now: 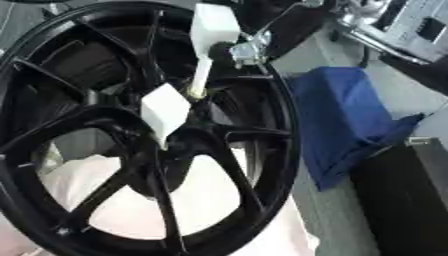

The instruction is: Pull the pin out of the wheel hub.

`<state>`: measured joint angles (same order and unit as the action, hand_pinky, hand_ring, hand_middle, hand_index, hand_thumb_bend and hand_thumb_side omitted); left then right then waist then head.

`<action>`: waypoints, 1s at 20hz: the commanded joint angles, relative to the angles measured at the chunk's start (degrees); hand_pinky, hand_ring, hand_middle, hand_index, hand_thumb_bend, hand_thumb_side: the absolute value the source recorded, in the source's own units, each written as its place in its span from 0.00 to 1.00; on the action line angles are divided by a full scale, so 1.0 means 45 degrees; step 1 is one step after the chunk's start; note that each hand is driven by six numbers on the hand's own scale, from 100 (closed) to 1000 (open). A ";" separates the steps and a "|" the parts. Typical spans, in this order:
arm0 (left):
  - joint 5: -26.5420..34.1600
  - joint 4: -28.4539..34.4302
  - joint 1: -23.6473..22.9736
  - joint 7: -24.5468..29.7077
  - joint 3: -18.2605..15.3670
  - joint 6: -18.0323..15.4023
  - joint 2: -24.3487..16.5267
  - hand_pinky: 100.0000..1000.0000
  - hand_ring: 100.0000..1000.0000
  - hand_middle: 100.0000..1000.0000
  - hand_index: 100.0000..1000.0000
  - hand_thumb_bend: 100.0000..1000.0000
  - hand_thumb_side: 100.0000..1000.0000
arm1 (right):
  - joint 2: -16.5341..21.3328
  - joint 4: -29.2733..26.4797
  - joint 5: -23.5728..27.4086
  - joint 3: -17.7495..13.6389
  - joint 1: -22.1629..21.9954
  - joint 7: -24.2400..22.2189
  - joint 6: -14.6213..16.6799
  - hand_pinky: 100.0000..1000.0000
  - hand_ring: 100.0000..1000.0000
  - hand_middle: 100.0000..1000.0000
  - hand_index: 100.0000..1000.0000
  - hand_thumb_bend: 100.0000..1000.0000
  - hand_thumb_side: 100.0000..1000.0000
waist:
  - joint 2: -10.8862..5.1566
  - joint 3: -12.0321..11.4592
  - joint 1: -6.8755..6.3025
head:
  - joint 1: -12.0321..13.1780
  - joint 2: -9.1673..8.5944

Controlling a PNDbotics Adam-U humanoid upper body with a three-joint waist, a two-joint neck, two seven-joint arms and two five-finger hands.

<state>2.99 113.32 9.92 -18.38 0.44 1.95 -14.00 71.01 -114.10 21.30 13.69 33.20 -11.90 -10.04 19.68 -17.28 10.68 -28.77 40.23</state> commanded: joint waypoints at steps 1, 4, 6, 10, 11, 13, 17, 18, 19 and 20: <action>-0.0010 0.0282 0.0006 -0.0060 -0.0140 -0.0044 -0.0138 0.87 0.47 0.52 0.71 0.36 0.64 | 0.0621 -0.0109 0.0638 -0.1312 -0.0432 0.0659 0.0028 0.81 0.51 0.05 0.26 0.18 0.09 | -0.0325 0.0115 -0.0207 | 0.0121 -0.0020; -0.0060 0.0282 -0.0023 -0.0175 -0.0267 -0.0109 -0.0150 0.87 0.47 0.52 0.71 0.36 0.64 | 0.0465 -0.0109 0.1270 -0.2809 -0.2047 0.1826 0.0129 0.83 0.52 0.06 0.28 0.09 0.02 | -0.0295 0.0281 -0.0309 | 0.0343 -0.0053; -0.0106 0.0282 -0.0061 -0.0308 -0.0399 -0.0175 -0.0149 0.87 0.47 0.52 0.71 0.36 0.64 | -0.0067 -0.0109 0.1384 -0.3888 -0.3474 0.2677 0.0201 0.84 0.52 0.06 0.28 0.05 0.00 | -0.0255 0.0404 -0.0402 | 0.0573 -0.0129; -0.0142 0.0282 -0.0113 -0.0539 -0.0568 -0.0243 -0.0117 0.87 0.47 0.52 0.71 0.36 0.64 | -0.1684 -0.0109 0.0775 -0.5525 -0.5828 0.4015 0.0307 0.85 0.52 0.07 0.30 0.00 0.00 | -0.0189 0.0601 -0.0629 | 0.0871 -0.0254; -0.0142 0.0282 -0.0117 -0.0568 -0.0584 -0.0251 -0.0114 0.87 0.47 0.52 0.71 0.36 0.64 | -0.2133 -0.0103 0.0531 -0.5806 -0.6304 0.4231 0.0288 0.85 0.53 0.08 0.31 0.00 0.00 | -0.0186 0.0657 -0.0684 | 0.0903 -0.0267; -0.0142 0.0282 -0.0126 -0.0605 -0.0608 -0.0262 -0.0116 0.87 0.47 0.52 0.71 0.36 0.64 | -0.2920 -0.0037 -0.0433 -0.6325 -0.7100 0.4545 0.0268 0.84 0.54 0.09 0.32 0.00 0.00 | -0.0198 0.0769 -0.0769 | 0.0964 -0.0302; -0.0118 0.0282 -0.0125 -0.0595 -0.0596 -0.0252 -0.0069 0.87 0.47 0.52 0.71 0.36 0.64 | -0.4409 0.0439 -0.2644 -0.7146 -0.8005 0.5326 0.0316 0.84 0.56 0.11 0.34 0.00 0.00 | -0.0206 0.0904 -0.0875 | 0.1091 -0.0534; -0.0115 0.0282 -0.0127 -0.0585 -0.0593 -0.0245 -0.0056 0.87 0.47 0.52 0.71 0.36 0.64 | -0.4727 0.0662 -0.3091 -0.7300 -0.8148 0.5501 0.0283 0.84 0.58 0.15 0.38 0.00 0.00 | -0.0210 0.0919 -0.0896 | 0.1117 -0.0583; -0.0111 0.0282 -0.0124 -0.0578 -0.0594 -0.0243 -0.0048 0.87 0.47 0.52 0.71 0.36 0.64 | -0.4965 0.0890 -0.3486 -0.7399 -0.8251 0.5580 0.0237 0.85 0.60 0.19 0.42 0.00 0.00 | -0.0216 0.0925 -0.0914 | 0.1138 -0.0622; -0.0106 0.0282 -0.0120 -0.0577 -0.0597 -0.0243 -0.0044 0.87 0.47 0.52 0.71 0.36 0.64 | -0.5149 0.1107 -0.3810 -0.7459 -0.8327 0.5554 0.0174 0.89 0.71 0.44 0.65 0.00 0.00 | -0.0222 0.0935 -0.0934 | 0.1156 -0.0637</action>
<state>2.73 113.32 9.17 -20.90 -1.93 0.87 -13.98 47.71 -109.82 6.54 -18.21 -4.26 12.37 -9.13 19.72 -13.20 6.74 -23.75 38.24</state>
